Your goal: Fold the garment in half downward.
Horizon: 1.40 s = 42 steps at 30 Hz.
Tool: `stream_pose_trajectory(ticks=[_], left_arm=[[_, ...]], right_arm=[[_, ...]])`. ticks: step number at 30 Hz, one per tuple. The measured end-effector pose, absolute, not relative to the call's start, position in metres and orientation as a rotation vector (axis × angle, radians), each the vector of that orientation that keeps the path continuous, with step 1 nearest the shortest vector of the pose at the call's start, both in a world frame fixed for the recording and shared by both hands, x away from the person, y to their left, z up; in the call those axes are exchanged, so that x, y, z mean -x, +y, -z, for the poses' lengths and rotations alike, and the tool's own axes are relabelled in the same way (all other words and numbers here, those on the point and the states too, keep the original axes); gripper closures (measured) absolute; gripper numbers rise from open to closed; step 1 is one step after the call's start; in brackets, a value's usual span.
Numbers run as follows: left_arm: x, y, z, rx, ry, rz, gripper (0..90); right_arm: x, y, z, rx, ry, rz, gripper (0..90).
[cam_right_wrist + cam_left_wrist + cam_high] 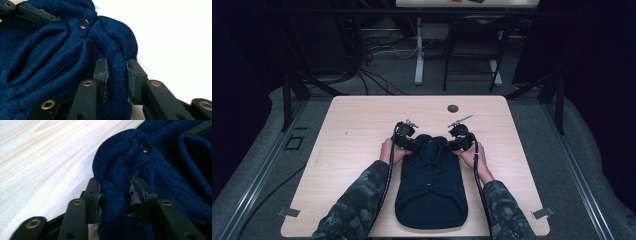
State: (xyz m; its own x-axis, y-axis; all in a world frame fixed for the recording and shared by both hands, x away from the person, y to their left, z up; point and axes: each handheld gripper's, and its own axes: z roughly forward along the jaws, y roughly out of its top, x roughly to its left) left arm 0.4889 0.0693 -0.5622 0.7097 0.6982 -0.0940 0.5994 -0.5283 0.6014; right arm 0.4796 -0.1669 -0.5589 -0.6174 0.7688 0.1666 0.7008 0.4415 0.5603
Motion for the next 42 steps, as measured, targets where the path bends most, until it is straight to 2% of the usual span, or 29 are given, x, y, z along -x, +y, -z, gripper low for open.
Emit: stream_pose_trajectory(ticks=[4,16,30,42], left_arm=[[-0.488,0.070,0.559,-2.300,0.973,-0.215,65.3],[-0.483,0.079,0.537,-2.257,0.946,-0.199,63.6],[-0.472,0.081,0.511,-2.261,0.852,-0.194,64.3],[-0.459,0.080,0.493,-2.228,0.756,-0.256,67.8]], right_arm=[[-0.478,-0.167,0.555,-1.290,2.556,-0.935,74.3],[-0.456,-0.168,0.519,-1.140,2.474,-1.015,74.7],[-0.439,-0.174,0.496,-1.047,2.434,-1.048,74.5],[-0.429,-0.187,0.481,-1.030,2.441,-1.112,73.5]])
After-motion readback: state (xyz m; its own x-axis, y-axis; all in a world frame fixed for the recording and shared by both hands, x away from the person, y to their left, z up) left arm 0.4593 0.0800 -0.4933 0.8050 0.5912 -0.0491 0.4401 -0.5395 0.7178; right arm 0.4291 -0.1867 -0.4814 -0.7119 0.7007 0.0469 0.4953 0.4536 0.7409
